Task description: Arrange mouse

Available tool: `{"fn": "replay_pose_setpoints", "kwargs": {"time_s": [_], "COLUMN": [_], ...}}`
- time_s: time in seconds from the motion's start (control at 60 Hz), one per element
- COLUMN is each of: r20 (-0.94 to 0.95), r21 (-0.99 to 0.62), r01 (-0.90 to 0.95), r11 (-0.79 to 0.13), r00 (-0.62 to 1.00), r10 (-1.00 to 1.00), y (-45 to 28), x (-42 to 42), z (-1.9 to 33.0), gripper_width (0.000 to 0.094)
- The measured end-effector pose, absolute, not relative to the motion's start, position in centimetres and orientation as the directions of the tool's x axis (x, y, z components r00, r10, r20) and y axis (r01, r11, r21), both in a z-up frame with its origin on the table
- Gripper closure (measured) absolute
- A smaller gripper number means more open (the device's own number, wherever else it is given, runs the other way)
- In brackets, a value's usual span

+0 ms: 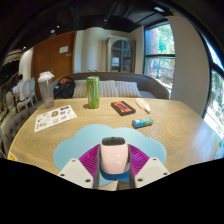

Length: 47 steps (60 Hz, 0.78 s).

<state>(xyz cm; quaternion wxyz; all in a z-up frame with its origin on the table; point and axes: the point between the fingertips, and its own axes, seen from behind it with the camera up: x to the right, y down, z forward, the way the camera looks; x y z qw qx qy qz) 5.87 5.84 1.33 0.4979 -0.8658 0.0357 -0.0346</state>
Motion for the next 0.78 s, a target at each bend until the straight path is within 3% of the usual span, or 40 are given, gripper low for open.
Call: {"fn": "replay_pose_setpoints", "kwargs": {"time_s": [0.167, 0.317, 0.367, 0.4, 0.433, 0.783], "r20": [0.018, -0.023, -0.037, -0.044, -0.047, -0.029], "r21": [-0.823, -0.814, -0.810, -0.812, -0.821, -0.887], "r01": [-0.003, -0.037, -0.055, -0.063, -0.066, -0.031], "r11": [-0.568, -0.580, -0.584, -0.580, -0.567, -0.460], "r00": [0.999, 0.999, 0.998, 0.998, 0.998, 1.000], "r10": [-0.032, -0.032, -0.042, -0.047, -0.049, -0.011], "y": [5.1, 5.1, 4.8, 4.6, 4.2, -6.9], "x": [4.7, 4.6, 4.7, 4.7, 5.0, 2.7], "z": [-0.9, -0.9, -0.8, -0.5, 0.1, 5.3], "gripper_width": [0.0517, 0.0388, 0.0278, 0.0113, 0.0073, 0.0097]}}
